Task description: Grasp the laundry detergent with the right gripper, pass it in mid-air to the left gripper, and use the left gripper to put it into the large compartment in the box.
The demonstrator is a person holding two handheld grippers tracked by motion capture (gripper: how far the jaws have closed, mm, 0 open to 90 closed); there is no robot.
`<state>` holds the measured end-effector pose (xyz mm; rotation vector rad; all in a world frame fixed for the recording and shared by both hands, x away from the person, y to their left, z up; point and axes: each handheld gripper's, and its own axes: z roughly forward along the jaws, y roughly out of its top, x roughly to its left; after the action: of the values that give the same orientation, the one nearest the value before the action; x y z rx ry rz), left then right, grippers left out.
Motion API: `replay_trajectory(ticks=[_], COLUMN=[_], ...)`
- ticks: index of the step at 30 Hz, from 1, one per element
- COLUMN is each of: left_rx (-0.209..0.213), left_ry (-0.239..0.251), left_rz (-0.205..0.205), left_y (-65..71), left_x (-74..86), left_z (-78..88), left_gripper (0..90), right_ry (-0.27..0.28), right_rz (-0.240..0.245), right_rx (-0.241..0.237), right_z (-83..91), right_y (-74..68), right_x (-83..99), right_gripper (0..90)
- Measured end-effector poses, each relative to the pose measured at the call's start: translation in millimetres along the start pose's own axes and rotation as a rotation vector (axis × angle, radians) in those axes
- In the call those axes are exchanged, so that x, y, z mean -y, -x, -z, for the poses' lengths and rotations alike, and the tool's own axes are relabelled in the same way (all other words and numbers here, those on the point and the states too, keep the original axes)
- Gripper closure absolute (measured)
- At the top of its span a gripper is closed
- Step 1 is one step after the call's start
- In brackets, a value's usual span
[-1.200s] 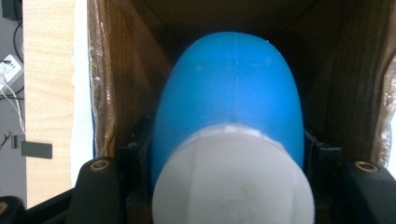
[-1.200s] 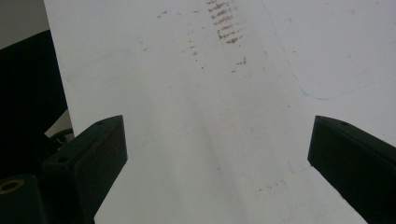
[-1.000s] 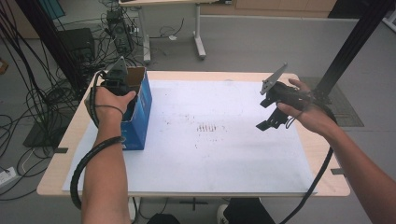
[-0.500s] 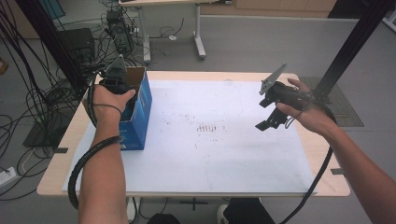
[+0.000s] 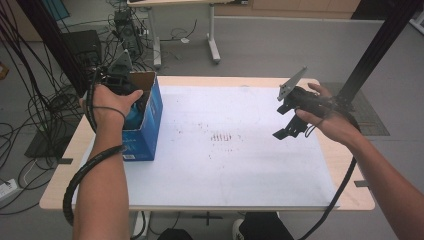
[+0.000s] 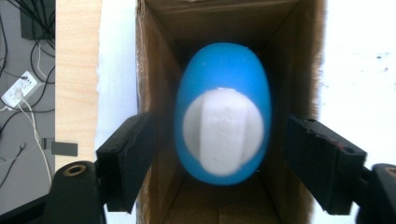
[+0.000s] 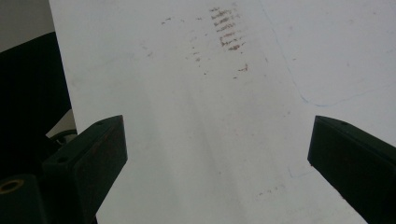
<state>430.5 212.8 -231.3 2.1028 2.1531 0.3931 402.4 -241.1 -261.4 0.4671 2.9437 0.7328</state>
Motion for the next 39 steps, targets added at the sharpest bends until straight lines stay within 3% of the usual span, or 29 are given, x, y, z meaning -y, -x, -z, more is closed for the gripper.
replay_trajectory(ticks=[6, 17, 27, 34, 39], left_rx=[0.01, 0.048, 0.092, 0.111, 0.113], left_ry=[0.039, 0.094, 0.105, 0.125, 0.112], left_rz=[-0.042, -0.151, -0.231, -0.249, -0.275], left_y=[11.7, 53.8, 94.0, 110.9, 122.9], left_x=[1.6, -1.8, -8.8, -15.1, -19.3], left_z=[21.2, 47.3, 46.5, 47.9, 46.4], left_gripper=[16.7, 11.2, 10.5, 10.3, 10.2], right_ry=[-0.003, -0.028, -0.057, -0.07, -0.081], right_rz=[-0.015, -0.03, -0.033, -0.032, -0.031], right_rx=[0.002, 0.011, 0.012, 0.022, 0.018], right_z=[1.8, 4.4, 5.4, 4.3, 2.2], right_y=[3.6, 12.2, 18.1, 21.6, 22.2], right_x=[1.2, 0.2, -2.4, -3.2, -3.8], right_gripper=[4.5, 4.6, 4.6, 4.6, 4.6])
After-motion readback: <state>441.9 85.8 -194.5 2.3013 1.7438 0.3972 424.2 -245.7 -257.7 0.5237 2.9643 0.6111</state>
